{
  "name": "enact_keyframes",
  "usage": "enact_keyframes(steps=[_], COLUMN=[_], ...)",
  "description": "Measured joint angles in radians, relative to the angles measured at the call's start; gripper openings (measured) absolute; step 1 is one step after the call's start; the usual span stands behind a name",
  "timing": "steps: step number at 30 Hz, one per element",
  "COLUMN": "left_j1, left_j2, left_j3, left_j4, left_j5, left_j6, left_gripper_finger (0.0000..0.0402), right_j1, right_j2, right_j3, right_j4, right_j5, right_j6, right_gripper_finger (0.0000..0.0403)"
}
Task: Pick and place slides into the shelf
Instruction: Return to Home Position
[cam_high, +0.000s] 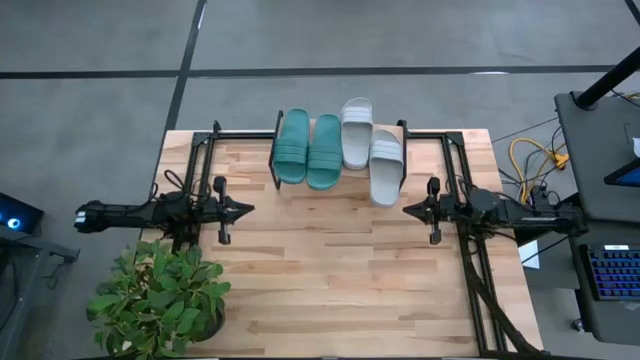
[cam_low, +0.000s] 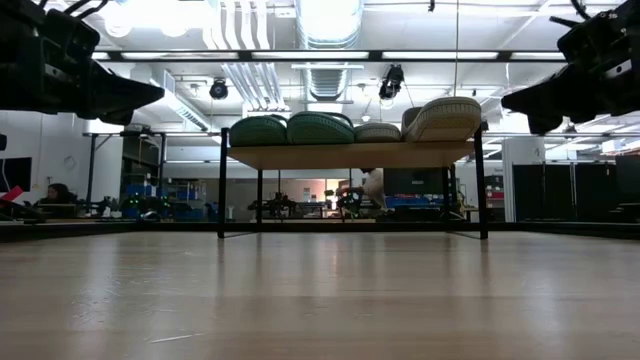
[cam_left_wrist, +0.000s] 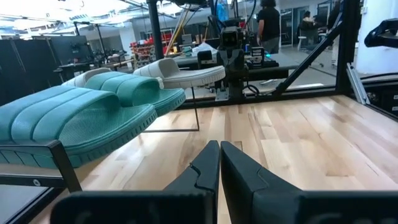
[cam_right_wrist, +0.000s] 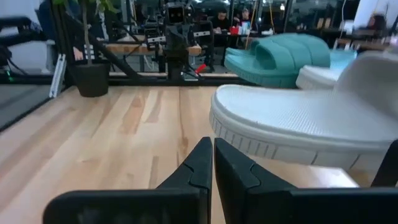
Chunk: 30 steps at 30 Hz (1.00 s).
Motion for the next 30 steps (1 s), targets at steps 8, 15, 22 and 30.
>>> enact_keyframes(steps=[8, 15, 22, 30], left_j1=[0.0, 0.0, 0.0, 0.0], left_j2=[0.003, 0.002, 0.002, 0.002], left_j3=[-0.001, -0.001, -0.001, -0.001], left_j4=[0.0, 0.001, 0.001, 0.001], left_j5=[0.0, -0.003, -0.003, -0.002], left_j6=[0.0, 0.0, 0.0, 0.0], left_gripper_finger=[0.0, 0.0, 0.0, 0.0], right_j1=[0.0, 0.0, 0.0, 0.0], right_j2=[0.013, 0.013, 0.013, 0.013], right_j3=[0.0, 0.0, 0.0, 0.0], right_j4=[0.0, 0.0, 0.0, 0.0], right_j5=[0.0, 0.0, 0.0, 0.0], right_j6=[0.064, 0.067, 0.06, 0.059], right_gripper_finger=[0.0009, 0.0009, 0.0009, 0.0009])
